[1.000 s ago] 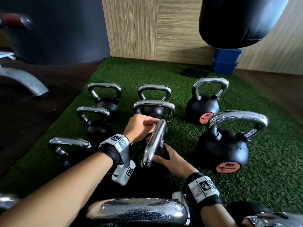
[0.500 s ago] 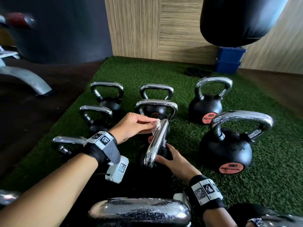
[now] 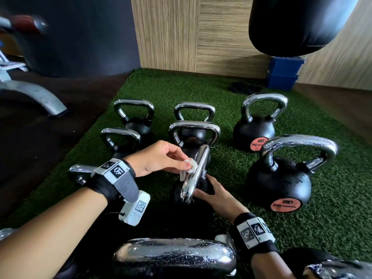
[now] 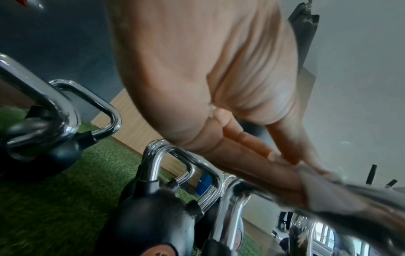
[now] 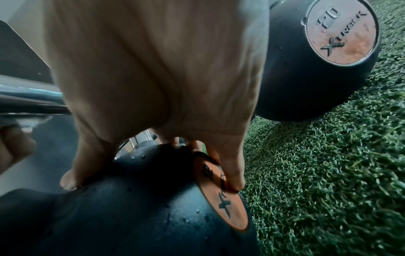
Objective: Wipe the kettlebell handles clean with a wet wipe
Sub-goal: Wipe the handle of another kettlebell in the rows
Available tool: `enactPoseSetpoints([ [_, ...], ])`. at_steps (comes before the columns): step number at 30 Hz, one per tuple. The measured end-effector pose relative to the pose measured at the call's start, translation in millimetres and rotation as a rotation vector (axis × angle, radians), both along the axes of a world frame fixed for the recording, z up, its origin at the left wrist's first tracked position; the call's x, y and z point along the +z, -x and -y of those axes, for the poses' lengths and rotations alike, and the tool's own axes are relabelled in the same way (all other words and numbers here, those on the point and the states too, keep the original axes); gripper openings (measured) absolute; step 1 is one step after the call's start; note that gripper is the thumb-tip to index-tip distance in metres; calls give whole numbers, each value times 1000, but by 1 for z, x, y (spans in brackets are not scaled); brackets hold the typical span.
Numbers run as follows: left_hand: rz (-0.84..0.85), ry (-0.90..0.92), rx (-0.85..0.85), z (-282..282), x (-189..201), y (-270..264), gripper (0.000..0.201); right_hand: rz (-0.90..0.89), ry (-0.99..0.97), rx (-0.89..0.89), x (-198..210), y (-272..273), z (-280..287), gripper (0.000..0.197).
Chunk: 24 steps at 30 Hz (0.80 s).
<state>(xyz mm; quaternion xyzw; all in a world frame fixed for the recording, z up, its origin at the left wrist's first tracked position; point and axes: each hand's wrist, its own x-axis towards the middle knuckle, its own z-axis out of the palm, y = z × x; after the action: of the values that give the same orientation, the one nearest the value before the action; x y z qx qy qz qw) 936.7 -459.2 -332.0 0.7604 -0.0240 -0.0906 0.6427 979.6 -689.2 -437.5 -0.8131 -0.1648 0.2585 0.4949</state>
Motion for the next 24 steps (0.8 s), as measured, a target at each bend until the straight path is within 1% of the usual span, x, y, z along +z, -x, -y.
enactPoseSetpoints([
  [3,-29,-19,-90,-4,0,12,8,4,-13,1,1,1,0,116],
  [6,40,-59,-117,-7,-1,21,13,5,-11,0,0,1,0,118],
  [9,65,-105,-138,-7,-9,29,25,20,8,1,-2,0,1,119],
  [11,95,-151,-147,-7,-13,35,23,22,11,6,-2,-1,1,121],
  [13,140,-169,-128,-8,-17,41,20,13,5,12,-3,-2,1,123],
  [16,178,-212,-83,-9,-30,49,25,4,-5,-4,-7,-4,1,117],
  [18,180,-242,-64,-7,-41,55,26,-10,-20,-11,-8,-4,0,115],
  [20,180,-245,-34,-3,-52,57,23,-9,-22,-23,-9,-4,0,113],
  [22,196,-270,9,2,-62,59,19,-7,-8,-22,-6,-3,-1,113],
  [24,181,-225,24,2,-68,61,17,8,53,10,1,-1,-2,105],
])
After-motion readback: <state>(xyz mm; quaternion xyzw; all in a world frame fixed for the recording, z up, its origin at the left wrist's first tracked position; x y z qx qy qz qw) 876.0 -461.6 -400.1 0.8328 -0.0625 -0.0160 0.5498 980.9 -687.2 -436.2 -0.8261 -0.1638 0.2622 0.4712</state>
